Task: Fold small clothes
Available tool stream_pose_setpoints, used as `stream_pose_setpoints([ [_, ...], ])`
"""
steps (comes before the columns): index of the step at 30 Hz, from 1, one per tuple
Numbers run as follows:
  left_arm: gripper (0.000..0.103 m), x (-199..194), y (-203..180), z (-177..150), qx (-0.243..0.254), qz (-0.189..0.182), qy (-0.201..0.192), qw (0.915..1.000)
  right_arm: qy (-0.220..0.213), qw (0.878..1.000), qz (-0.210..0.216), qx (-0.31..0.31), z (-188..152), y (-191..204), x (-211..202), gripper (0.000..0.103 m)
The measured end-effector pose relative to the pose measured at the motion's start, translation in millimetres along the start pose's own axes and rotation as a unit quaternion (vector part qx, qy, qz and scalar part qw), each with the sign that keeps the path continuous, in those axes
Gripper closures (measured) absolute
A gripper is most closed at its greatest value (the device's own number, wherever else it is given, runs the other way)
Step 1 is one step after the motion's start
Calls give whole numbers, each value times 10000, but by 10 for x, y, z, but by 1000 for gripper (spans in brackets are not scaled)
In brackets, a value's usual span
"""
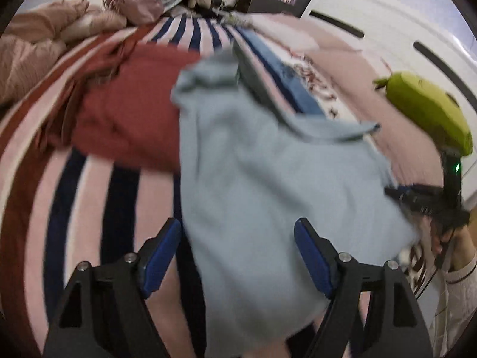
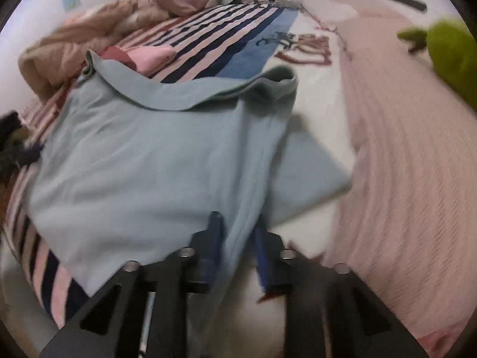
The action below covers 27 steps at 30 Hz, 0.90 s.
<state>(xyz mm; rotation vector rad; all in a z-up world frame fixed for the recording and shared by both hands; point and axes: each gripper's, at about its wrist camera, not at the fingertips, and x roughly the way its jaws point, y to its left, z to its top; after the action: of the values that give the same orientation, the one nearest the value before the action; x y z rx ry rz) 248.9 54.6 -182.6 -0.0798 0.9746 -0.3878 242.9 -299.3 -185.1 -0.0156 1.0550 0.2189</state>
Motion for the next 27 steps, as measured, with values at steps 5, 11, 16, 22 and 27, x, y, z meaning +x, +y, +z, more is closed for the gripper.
stream_pose_setpoints([
  [5,28,-15,191,-284,-411,-229,55,9989,-79,9963,-838,-167,-180,-29,-167,98],
  [11,28,-36,145,-345,-622,-1032,-2,9927,-281,9984,285,402,-401,-13,-484,26],
  [16,69,34,34,-398,-767,-1048,15,9915,138,9901,1291,529,-518,134,-257,40],
  [22,93,-309,-48,-567,-707,-949,-390,9922,-215,9923,1213,125,-652,379,-385,83],
  [27,93,-750,18,-1018,-716,-1235,-277,9894,-57,9837,1788,-197,-956,557,-683,84],
])
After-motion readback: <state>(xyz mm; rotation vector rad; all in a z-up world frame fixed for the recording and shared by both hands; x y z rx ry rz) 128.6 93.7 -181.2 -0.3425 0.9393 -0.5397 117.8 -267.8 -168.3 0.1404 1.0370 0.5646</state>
